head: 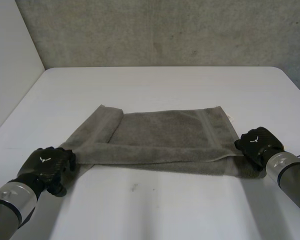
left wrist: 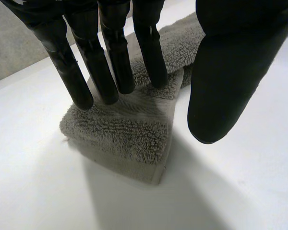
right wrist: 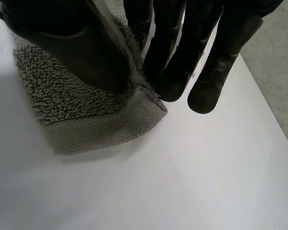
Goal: Fold the towel.
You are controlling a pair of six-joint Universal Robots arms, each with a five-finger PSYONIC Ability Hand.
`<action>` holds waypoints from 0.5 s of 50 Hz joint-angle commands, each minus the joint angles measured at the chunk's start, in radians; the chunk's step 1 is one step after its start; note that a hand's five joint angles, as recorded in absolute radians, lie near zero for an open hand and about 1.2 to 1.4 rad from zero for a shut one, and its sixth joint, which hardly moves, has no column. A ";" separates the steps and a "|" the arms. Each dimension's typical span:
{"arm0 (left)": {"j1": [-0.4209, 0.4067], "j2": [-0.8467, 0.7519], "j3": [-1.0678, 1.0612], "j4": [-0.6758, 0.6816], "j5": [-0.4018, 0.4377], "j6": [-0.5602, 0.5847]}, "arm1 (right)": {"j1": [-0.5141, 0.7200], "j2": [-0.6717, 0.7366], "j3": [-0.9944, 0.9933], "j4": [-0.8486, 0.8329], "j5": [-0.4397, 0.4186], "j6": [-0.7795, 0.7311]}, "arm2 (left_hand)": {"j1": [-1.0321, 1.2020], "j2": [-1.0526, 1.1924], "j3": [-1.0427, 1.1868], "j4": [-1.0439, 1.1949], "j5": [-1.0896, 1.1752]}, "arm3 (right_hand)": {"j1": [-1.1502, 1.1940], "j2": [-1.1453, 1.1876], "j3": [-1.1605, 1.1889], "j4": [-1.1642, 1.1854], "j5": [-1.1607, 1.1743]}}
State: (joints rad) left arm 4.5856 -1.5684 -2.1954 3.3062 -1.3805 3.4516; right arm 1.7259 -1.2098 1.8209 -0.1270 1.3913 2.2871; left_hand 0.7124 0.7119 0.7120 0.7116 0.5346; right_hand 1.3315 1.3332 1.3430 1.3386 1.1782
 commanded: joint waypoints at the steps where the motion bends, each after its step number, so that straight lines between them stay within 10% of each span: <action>1: 0.019 -0.053 0.005 0.009 0.001 0.024 | 0.000 0.009 0.000 0.000 0.000 -0.003 | 0.106 0.106 0.106 0.107 0.109 | 0.065 0.063 0.053 0.058 0.043; 25: 0.078 -0.277 0.187 0.138 0.004 0.027 | 0.000 0.021 0.005 0.000 0.000 -0.006 | -0.003 -0.002 -0.002 -0.002 0.001 | 0.065 0.063 0.053 0.058 0.043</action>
State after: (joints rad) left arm 4.6655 -1.8281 -2.0286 3.3988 -1.3759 3.4790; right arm 1.7257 -1.1941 1.8265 -0.1273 1.3919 2.2811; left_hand 0.6273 0.6247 0.6237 0.6240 0.4480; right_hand 1.3315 1.3332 1.3430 1.3386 1.1782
